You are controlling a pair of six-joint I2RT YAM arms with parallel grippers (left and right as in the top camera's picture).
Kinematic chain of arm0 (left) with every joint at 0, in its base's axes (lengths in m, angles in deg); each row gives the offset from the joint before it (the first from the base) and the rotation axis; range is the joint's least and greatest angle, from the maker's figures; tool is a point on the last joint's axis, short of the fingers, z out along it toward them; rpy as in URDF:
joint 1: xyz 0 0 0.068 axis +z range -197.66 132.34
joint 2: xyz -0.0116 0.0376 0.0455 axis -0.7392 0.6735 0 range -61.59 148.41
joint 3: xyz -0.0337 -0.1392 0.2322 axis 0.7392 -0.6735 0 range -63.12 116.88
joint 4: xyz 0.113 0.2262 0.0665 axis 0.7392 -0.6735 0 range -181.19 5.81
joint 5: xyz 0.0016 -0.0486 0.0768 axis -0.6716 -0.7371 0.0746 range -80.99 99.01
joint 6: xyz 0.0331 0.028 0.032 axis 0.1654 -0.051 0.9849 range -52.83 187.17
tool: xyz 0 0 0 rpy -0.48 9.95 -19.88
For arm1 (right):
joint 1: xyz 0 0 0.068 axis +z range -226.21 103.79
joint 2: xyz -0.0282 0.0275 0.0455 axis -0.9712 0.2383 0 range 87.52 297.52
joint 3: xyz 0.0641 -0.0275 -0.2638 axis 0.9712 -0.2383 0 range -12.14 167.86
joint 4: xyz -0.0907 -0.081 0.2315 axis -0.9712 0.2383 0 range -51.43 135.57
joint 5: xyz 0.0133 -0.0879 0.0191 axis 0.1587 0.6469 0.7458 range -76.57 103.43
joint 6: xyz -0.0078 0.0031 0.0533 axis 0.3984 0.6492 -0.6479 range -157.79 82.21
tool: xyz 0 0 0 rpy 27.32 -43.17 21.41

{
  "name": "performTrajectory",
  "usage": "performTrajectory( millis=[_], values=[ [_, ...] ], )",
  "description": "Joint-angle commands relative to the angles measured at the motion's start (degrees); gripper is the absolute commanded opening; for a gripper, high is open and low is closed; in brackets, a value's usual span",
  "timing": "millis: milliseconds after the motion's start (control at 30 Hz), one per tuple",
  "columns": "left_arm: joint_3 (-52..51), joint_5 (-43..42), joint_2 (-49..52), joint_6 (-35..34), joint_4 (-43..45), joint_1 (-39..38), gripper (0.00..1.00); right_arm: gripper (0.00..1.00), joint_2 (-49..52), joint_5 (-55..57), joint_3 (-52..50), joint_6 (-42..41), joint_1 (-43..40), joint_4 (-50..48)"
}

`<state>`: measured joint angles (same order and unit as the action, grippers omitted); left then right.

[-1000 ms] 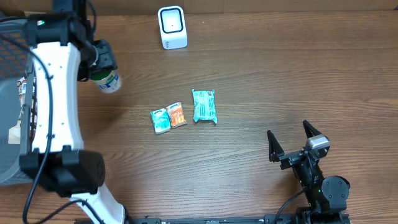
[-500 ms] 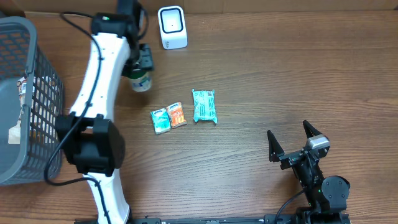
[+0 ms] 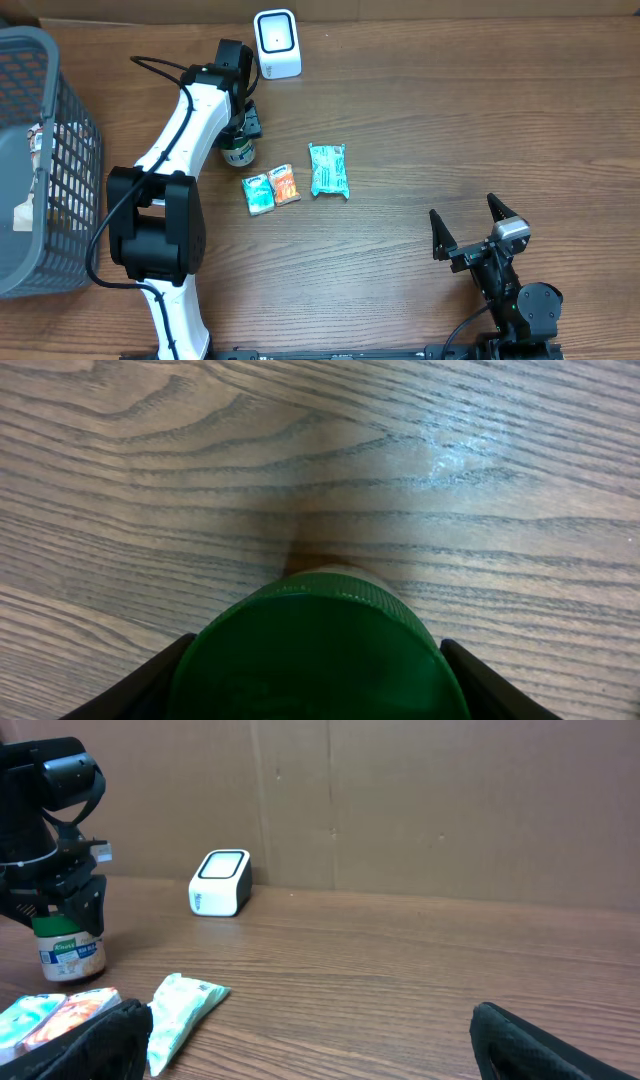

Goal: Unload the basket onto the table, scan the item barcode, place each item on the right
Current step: 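Lift the jar out and set it on the table behind the Kleenex packs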

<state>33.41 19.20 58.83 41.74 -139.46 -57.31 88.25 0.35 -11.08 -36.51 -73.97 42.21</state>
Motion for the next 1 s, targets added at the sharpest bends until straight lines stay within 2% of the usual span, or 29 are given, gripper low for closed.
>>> performTrajectory(
  millis=[0, 167, 300, 467, 767, 967],
  values=[
    [-2.67, 1.38, 1.31, -1.64, -0.31, -0.02, 0.64, 1.00, -0.57, 0.42, -0.61, 0.09, 0.00, -0.31],
    [-2.54, 0.22, 1.27, -1.60, -2.05, -0.24, 0.86, 1.00, -0.57, 0.42, -0.61, 0.09, 0.00, -0.31],
    [-1.99, -0.22, -0.50, -1.38, -3.67, -0.24, 0.89, 1.00, -0.57, 0.42, -0.61, 0.09, 0.00, -0.31],
    [-1.75, -1.62, -8.66, -0.33, -3.23, -0.24, 0.99, 1.00, -0.57, 0.42, -0.61, 0.09, 0.00, -0.31],
    [1.11, -5.75, -28.37, 6.82, -5.90, 2.34, 1.00, 1.00, -0.57, 0.42, -0.61, 0.09, 0.00, -0.31],
    [2.10, -5.35, -38.91, 8.76, -8.76, 10.82, 0.99, 1.00, -0.57, 0.42, -0.61, 0.09, 0.00, -0.31]
  ],
)
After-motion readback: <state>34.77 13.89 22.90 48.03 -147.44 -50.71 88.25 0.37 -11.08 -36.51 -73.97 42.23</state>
